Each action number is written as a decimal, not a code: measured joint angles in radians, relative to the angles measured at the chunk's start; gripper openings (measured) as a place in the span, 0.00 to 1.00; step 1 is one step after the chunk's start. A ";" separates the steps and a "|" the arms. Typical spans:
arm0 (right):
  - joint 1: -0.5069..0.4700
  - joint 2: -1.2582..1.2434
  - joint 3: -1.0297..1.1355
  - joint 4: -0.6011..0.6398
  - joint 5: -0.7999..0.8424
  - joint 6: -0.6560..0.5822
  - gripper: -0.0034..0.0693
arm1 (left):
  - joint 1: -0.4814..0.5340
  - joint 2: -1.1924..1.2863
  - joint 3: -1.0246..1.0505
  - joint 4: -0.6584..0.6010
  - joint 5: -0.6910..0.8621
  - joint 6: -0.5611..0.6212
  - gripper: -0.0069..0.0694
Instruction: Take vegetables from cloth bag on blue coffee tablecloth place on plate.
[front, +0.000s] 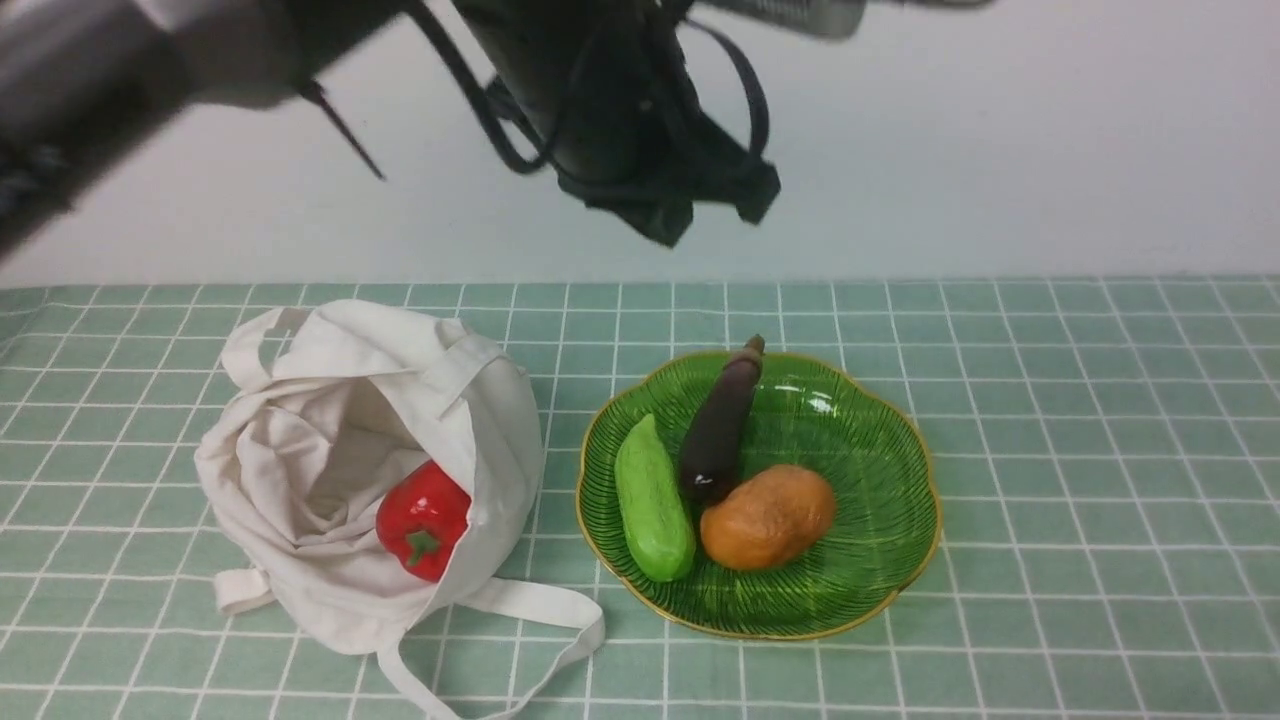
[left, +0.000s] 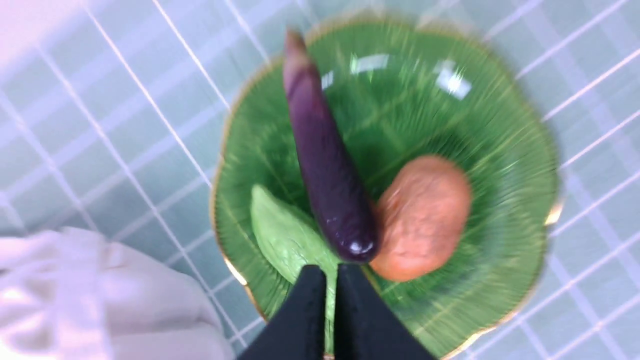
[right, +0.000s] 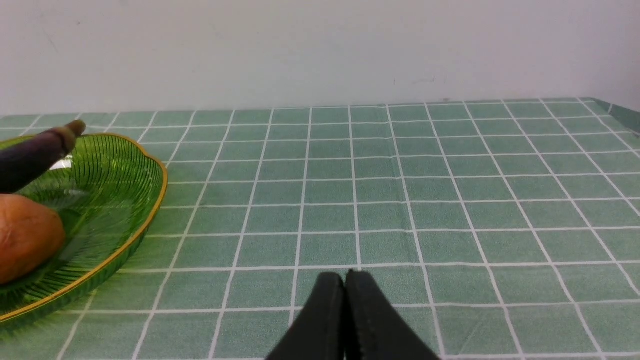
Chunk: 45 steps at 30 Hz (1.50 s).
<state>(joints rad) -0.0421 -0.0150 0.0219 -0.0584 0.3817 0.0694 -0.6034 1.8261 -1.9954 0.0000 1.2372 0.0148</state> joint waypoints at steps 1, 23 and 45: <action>0.000 0.000 0.000 0.000 0.000 0.000 0.03 | 0.000 -0.070 0.011 0.000 0.003 -0.003 0.08; 0.000 0.000 0.000 0.000 0.000 0.000 0.03 | 0.000 -0.876 1.014 -0.012 -0.585 -0.105 0.08; 0.000 0.000 0.000 0.000 0.000 0.000 0.03 | 0.000 -1.229 1.190 0.172 -0.615 -0.145 0.08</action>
<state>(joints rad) -0.0421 -0.0150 0.0219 -0.0584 0.3817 0.0694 -0.6034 0.5970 -0.8051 0.1718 0.6218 -0.1303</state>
